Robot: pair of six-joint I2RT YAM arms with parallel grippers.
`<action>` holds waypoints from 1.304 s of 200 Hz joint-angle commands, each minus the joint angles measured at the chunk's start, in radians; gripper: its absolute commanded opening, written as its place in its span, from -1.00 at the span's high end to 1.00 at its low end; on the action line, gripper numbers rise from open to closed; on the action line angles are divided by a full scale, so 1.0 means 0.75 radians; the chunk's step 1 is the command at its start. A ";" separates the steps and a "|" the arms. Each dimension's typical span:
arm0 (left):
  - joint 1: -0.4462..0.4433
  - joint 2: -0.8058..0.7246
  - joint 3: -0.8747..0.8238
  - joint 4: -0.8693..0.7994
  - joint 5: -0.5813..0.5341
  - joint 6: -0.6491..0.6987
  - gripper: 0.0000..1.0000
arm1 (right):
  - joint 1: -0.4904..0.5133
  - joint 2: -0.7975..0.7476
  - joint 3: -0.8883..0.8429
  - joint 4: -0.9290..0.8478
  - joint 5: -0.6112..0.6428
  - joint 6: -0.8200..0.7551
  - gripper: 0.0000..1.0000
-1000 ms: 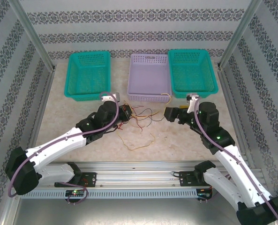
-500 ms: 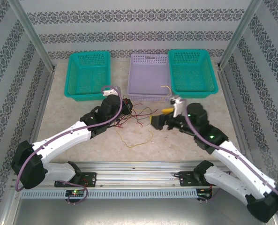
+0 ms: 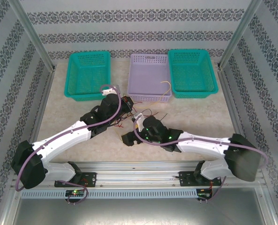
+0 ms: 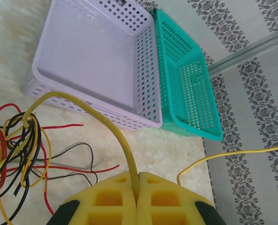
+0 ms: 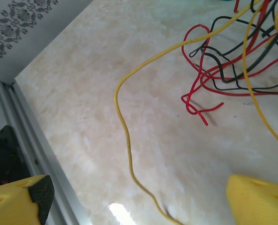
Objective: Untangle the cables
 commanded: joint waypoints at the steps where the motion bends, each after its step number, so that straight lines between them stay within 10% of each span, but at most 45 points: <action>1: 0.007 -0.072 0.019 0.075 -0.014 -0.047 1.00 | 0.036 0.098 0.075 0.236 0.066 -0.008 -0.87; 112: 0.009 -0.143 0.037 0.045 -0.101 -0.045 1.00 | 0.146 0.502 0.083 0.641 0.267 0.023 -0.61; 152: 0.009 -0.172 0.063 0.020 -0.129 -0.012 1.00 | 0.145 0.509 0.058 0.633 0.352 0.021 0.13; 206: 0.043 -0.276 0.081 -0.084 -0.200 0.117 1.00 | 0.052 0.248 -0.089 0.549 0.352 0.036 1.00; 261: 0.129 -0.217 0.174 -0.025 0.047 0.322 1.00 | 0.005 -0.216 -0.218 0.333 0.386 -0.015 1.00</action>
